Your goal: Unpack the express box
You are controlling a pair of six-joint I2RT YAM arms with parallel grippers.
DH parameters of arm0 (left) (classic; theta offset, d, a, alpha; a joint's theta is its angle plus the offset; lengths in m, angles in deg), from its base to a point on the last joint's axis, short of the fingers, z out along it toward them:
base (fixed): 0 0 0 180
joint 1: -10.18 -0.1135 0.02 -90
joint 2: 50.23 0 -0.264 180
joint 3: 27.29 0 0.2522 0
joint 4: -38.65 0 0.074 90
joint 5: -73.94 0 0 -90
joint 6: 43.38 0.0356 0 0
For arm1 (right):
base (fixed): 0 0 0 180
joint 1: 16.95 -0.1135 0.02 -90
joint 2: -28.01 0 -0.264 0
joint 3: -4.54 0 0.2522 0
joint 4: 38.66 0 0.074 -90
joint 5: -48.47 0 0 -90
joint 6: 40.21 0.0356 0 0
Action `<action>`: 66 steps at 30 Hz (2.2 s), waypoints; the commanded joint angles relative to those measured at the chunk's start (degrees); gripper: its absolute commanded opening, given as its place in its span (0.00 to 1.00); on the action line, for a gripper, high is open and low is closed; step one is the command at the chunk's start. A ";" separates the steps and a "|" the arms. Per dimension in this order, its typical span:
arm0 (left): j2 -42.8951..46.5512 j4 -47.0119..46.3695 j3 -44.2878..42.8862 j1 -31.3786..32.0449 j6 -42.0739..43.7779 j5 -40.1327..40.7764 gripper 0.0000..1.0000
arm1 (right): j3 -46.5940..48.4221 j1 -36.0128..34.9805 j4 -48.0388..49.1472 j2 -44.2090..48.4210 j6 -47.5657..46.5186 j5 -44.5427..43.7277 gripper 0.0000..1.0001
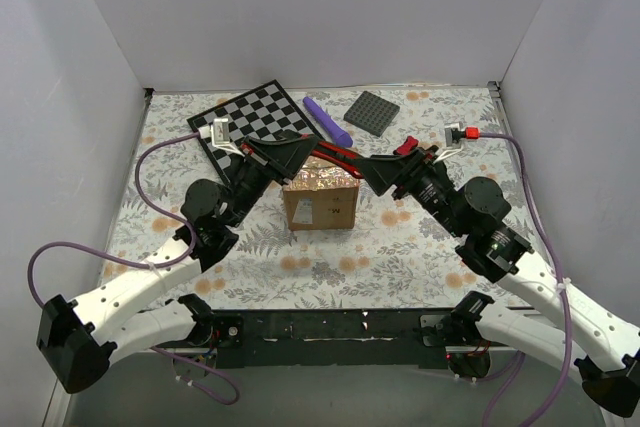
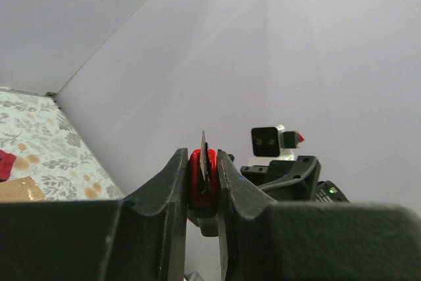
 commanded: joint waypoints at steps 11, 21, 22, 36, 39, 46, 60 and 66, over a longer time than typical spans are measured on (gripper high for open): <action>2.11 -10.19 4.59 -0.02 -6.94 0.04 0.00 | -1.42 4.16 19.10 -5.31 7.56 17.44 0.87; 2.38 -15.73 8.90 1.12 -9.58 10.85 0.00 | -2.83 4.16 24.54 -8.83 12.22 18.14 0.81; 2.29 -16.61 8.91 1.21 -9.58 10.95 0.00 | -2.91 4.16 25.08 -9.27 12.83 18.58 0.80; 1.85 -17.49 9.52 1.48 -6.77 6.30 0.00 | -0.81 4.07 30.09 -15.16 14.33 19.90 0.63; 1.67 -17.93 10.57 1.48 -7.65 5.50 0.00 | 0.16 4.16 30.44 -16.30 14.51 20.95 0.61; 0.71 -18.99 11.36 1.74 -7.82 2.77 0.00 | -0.01 4.16 33.43 -17.79 15.65 21.21 0.50; 5.10 -16.71 14.62 1.83 -8.96 3.57 0.74 | 6.13 6.88 21.84 -18.06 10.30 32.71 0.01; 5.72 -17.14 15.41 1.74 -8.88 -0.30 0.58 | 12.19 9.52 11.65 -19.37 6.08 38.96 0.01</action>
